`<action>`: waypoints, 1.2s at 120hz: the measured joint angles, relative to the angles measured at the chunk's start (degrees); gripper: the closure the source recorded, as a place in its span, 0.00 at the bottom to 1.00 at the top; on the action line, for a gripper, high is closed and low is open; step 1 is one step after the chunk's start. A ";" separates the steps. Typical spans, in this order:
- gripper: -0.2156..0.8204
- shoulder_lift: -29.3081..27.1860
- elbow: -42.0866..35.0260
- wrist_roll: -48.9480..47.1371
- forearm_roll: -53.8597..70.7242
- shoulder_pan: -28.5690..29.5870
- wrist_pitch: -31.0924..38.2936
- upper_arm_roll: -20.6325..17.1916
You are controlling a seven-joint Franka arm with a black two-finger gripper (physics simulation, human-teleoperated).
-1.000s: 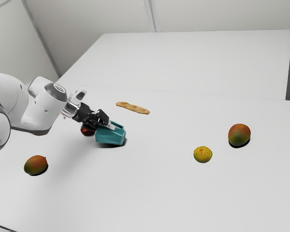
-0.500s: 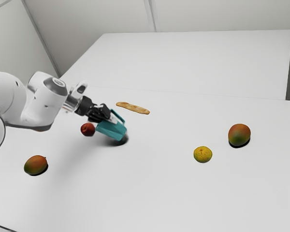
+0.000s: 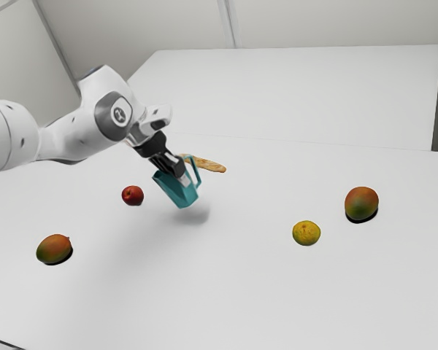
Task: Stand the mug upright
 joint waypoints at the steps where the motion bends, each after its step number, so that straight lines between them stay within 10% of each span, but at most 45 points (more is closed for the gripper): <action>1: 0.95 -0.03 0.00 -0.26 0.78 -0.10 0.02 -0.04; 144: 0.96 0.39 -10.98 -19.91 22.86 -3.01 15.35 -1.04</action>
